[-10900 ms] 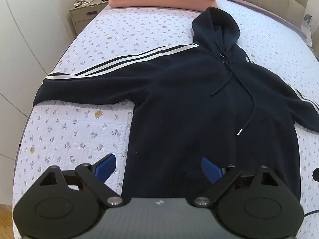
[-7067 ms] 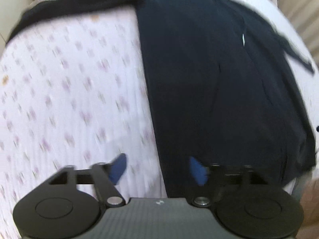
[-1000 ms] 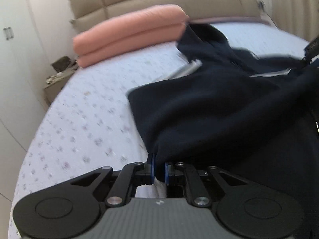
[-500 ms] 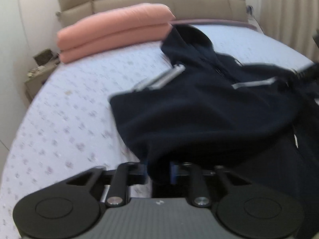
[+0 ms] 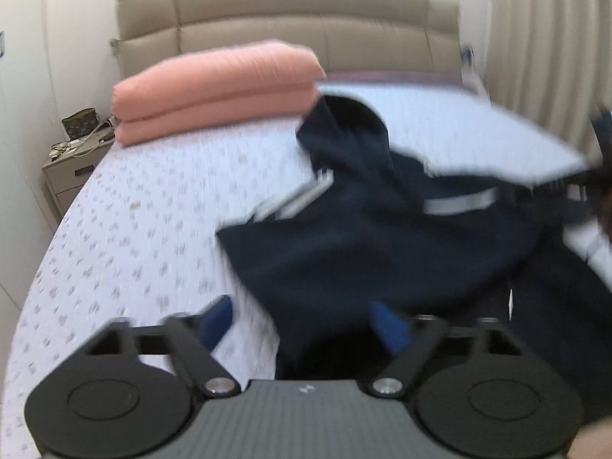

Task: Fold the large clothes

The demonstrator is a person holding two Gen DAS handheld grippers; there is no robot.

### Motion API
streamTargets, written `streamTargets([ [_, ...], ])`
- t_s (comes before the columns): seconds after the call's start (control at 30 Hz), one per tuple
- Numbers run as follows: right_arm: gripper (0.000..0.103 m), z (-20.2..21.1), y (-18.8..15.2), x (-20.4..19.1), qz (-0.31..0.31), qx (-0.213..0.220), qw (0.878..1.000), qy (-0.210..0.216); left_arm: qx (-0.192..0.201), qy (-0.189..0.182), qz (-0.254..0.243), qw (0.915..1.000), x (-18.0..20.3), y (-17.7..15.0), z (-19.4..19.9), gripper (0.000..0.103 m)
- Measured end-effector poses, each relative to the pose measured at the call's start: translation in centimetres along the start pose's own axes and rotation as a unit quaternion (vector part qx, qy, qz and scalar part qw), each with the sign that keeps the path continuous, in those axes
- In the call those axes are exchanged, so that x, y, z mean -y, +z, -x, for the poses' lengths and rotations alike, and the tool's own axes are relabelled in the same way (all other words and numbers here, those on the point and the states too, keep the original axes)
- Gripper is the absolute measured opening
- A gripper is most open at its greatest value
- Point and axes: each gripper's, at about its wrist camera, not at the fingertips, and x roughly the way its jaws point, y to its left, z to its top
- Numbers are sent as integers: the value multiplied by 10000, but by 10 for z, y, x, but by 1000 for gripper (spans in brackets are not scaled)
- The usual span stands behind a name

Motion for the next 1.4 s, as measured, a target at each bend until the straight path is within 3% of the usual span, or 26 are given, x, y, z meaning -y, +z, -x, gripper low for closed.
streamTargets([
  [0.1,88,-1,-3,-27,464,-49,9980,435,-281,76,524,9982,-7,9,-33,81],
  [0.17,89,-15,-14,-44,760,-446,9945,565,-930,286,974,9905,-16,-2,-66,61],
  [0.2,90,-26,-22,-50,820,-747,9922,568,-1227,351,1136,9853,-22,-13,-77,62],
  [0.23,94,-41,-31,-53,827,-1116,9889,534,-1216,272,1323,9833,-27,-25,-79,64],
  [0.3,98,-40,-43,-43,383,-824,9936,664,-1044,230,1380,9846,-30,-35,-66,68],
  [0.4,99,-33,-43,-42,239,-995,9931,576,-1103,278,1324,9847,-30,-38,-55,74],
  [0.53,99,-20,-47,-47,216,-1272,9911,315,-1100,218,1316,9849,-33,-27,-46,73],
  [0.6,99,-13,-50,-44,-11,-1625,9867,96,-966,144,1315,9865,-37,-17,-38,77],
  [0.63,99,-9,-52,-43,-115,-1732,9848,-26,-938,99,1328,9866,-39,-12,-34,85],
  [0.7,99,9,-54,-42,-385,-1648,9854,-171,-965,-77,1383,9856,-44,2,-30,93],
  [0.83,99,56,-49,-34,-1345,-1288,9825,-10,-772,-167,1579,9843,-48,31,-28,94],
  [0.93,99,79,-31,-40,-1253,-1083,9862,-15,-532,-483,1763,9817,-49,38,-29,98],
  [1.0,99,86,-14,-49,-1048,-919,9901,-144,-661,-571,1722,9812,-47,39,-37,98],
  [1.13,100,76,18,-58,-1015,-1036,9885,431,-906,-643,1568,9814,-45,44,-48,97],
  [1.3,100,49,43,-46,-1444,-1771,9694,899,-900,-410,1283,9868,-35,70,-53,97],
  [1.4,100,59,37,-15,-1877,-1593,9646,947,-815,-467,1501,9842,-29,84,-52,98],
])
